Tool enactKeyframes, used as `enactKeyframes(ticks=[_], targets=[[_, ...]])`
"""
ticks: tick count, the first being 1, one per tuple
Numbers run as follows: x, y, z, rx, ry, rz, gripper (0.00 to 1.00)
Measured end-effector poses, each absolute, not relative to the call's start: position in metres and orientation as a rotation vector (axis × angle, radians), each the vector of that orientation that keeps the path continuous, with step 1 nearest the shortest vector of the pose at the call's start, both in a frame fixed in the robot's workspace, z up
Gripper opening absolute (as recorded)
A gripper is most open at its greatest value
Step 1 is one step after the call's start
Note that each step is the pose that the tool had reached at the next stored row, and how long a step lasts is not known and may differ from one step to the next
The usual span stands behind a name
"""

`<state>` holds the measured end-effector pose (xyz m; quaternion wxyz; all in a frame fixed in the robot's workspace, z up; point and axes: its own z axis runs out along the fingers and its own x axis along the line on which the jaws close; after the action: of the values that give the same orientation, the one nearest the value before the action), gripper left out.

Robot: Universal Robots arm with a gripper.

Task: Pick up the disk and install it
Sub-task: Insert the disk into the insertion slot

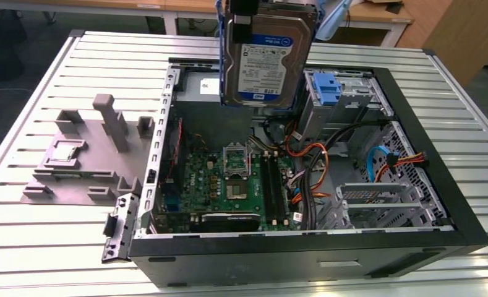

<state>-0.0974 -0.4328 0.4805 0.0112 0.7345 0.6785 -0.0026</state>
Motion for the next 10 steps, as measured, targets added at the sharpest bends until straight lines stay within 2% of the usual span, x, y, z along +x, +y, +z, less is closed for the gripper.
enactKeyframes(ticks=[10], targets=[[-0.097,-0.4373,0.4804,2.291,2.116,-0.009,0.37]])
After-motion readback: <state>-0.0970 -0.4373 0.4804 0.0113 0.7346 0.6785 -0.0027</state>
